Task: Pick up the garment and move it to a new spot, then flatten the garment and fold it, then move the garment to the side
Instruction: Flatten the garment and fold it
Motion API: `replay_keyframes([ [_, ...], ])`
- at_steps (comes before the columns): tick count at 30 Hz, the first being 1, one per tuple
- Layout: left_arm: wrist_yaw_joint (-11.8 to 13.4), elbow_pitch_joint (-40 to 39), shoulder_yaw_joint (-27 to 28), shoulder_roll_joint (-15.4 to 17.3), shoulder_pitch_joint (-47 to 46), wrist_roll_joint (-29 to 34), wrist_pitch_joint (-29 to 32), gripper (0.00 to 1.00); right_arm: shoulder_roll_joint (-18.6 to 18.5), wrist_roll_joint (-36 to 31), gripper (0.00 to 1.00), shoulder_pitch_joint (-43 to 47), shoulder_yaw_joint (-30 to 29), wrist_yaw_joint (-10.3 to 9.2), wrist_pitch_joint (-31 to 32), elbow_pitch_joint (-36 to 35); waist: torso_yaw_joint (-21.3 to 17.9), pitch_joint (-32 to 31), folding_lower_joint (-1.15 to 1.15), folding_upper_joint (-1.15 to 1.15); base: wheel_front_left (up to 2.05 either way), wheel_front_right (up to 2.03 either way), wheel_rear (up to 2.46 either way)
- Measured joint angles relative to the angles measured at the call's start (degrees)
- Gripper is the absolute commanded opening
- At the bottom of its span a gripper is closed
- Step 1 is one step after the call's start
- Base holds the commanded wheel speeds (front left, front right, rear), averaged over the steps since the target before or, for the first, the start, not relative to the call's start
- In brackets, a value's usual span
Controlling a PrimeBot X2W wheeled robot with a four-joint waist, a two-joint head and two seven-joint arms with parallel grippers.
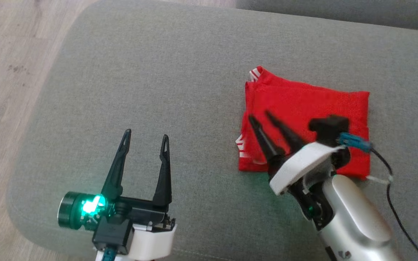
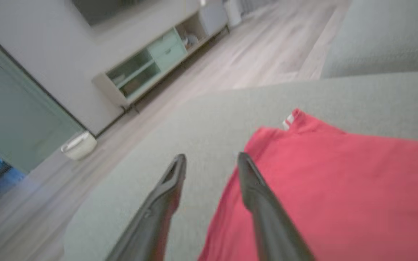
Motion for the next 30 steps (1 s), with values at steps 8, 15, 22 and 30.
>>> replay_keyframes([
  [8, -0.40, 0.04, 1.88, -0.54, 1.90, 0.00, 0.00, 1.00, 1.01, 0.86, 1.00, 0.66, -10.43, 0.00, -18.46, 1.71, -1.23, -3.55, 0.00, 0.00, 0.00, 0.00, 0.00],
  [15, -1.14, 1.33, 5.78, -1.86, 7.55, -3.36, 0.00, 1.00, -1.78, -3.07, 1.00, 12.61, -20.24, 0.00, -21.36, 0.24, -4.26, -9.54, -0.01, 0.00, 0.00, 0.00, 0.00],
  [22, -3.67, 4.53, 7.43, -2.20, 11.11, -3.43, 0.00, 1.00, -0.38, -8.60, 1.00, 24.81, -24.77, 0.00, -21.37, -5.64, -7.67, -14.43, -0.01, 0.00, 0.00, 0.00, 0.00],
  [30, -5.02, 9.82, 9.37, -2.14, 16.99, -1.99, 0.01, 1.00, 1.08, -15.34, 1.00, 33.43, -24.58, 0.00, -21.37, -6.58, -9.92, -18.86, -0.01, 0.00, 0.00, 0.00, 0.00],
])
